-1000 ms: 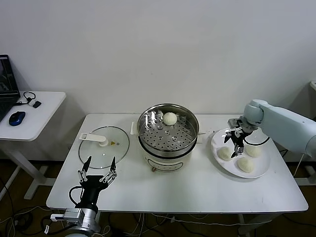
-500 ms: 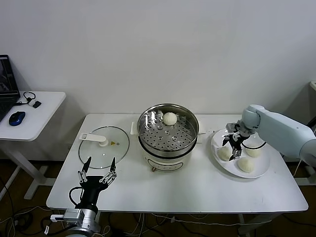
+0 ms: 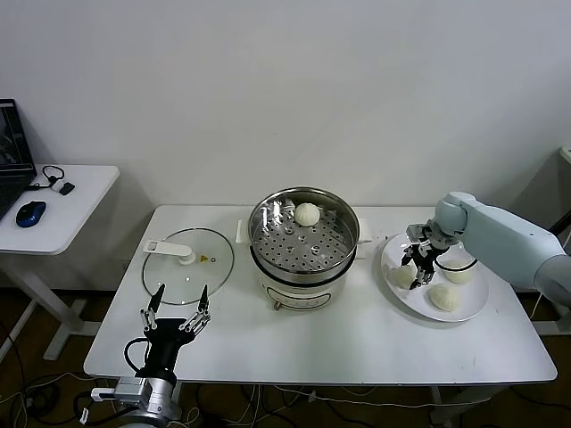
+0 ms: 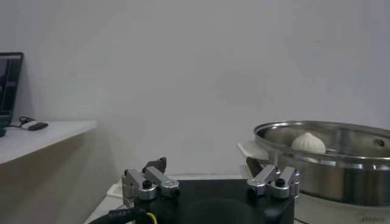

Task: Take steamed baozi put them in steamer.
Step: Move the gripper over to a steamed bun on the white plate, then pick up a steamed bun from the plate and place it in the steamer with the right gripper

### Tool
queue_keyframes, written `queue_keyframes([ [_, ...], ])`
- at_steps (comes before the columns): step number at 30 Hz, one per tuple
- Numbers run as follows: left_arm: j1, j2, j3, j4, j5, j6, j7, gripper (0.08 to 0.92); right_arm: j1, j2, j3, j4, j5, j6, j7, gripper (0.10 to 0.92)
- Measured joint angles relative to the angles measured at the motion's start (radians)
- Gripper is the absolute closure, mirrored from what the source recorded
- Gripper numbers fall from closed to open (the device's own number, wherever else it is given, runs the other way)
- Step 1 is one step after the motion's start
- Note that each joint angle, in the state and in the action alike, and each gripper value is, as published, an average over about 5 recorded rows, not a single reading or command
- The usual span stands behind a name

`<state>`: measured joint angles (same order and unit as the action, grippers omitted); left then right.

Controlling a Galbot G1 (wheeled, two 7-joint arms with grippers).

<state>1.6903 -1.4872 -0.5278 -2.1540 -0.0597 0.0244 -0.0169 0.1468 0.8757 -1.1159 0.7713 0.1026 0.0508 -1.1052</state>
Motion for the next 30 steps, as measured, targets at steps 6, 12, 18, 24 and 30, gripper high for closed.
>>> queue_keyframes([
  [6,-0.002,-0.001,0.0,0.001,0.0,0.0,0.0,0.177,0.014,-0.011,-0.006,0.015,0.011,-0.006,-0.008,0.372],
  [12,-0.003,-0.002,0.0,0.002,0.0,0.0,-0.002,0.177,0.059,-0.032,-0.041,0.046,0.042,-0.014,-0.017,0.374],
  [18,-0.007,-0.002,0.006,0.001,0.005,0.002,-0.003,0.177,0.16,-0.055,-0.122,0.092,0.111,-0.024,-0.028,0.379],
  [24,-0.016,-0.002,0.018,0.001,0.015,0.005,-0.005,0.177,0.31,-0.058,-0.234,0.144,0.22,-0.034,-0.035,0.378],
  [30,-0.017,-0.002,0.031,0.001,0.026,0.005,-0.006,0.177,0.482,-0.041,-0.363,0.203,0.351,-0.049,-0.039,0.375],
])
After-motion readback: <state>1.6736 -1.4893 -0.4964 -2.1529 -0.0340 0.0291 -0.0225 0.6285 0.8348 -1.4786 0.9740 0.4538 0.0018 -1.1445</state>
